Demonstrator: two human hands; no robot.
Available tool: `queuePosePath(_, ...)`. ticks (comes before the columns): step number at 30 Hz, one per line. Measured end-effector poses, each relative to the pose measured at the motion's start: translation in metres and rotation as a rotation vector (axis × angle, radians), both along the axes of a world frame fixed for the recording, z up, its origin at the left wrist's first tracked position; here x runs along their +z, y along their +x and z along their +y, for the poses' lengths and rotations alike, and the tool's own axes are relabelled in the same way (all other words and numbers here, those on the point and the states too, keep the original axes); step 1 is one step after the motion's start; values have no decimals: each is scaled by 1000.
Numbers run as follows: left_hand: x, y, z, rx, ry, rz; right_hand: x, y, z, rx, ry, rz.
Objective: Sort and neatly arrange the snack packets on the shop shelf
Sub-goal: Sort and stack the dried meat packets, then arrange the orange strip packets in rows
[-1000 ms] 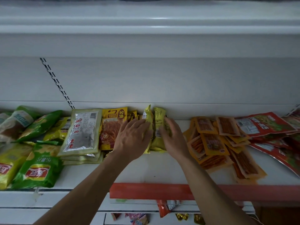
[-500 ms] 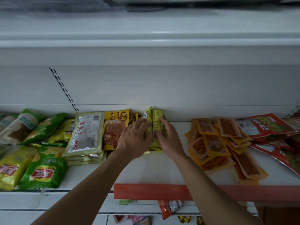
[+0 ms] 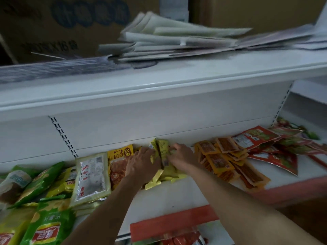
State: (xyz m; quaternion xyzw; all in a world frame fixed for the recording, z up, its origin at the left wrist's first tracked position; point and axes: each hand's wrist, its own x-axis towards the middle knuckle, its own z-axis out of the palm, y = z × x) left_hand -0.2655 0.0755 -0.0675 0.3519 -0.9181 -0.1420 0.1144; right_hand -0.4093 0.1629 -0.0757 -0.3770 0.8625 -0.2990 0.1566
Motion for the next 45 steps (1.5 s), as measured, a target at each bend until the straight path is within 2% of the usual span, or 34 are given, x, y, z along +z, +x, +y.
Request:
queuePosePath(10,40,-20,26,-214,-202,-118,39,-34,34,-26,287,501)
queuePosePath(14,43,-46,49,-304,-259,-107,43,-60,66,-45,347,577)
queuePosePath(17,34,-69,68,-369,-241,-129,34,-84,98,-43,318,559)
queuePosePath(21,0,-106,107,-437,-144,-69,4,-115,148,38,155,498)
queuePosePath(25,-53,-130,145,-318,-39,-43,-45,-123,178,64,193,480)
queuePosePath(28,-80,-136,155,-251,-13,41,-70,-118,182,2,76,547)
queuePosePath(31,-85,-139,151,-222,24,166,-77,-125,182,-11,-57,530)
queuePosePath(38,-80,-140,152,-196,96,363,-75,-135,186,-6,-347,346)
queuePosePath(42,-77,-136,152,-34,307,570,-77,-140,189,1,-450,314)
queuePosePath(45,-72,-136,156,3,336,580,-77,-140,192,-35,-492,299)
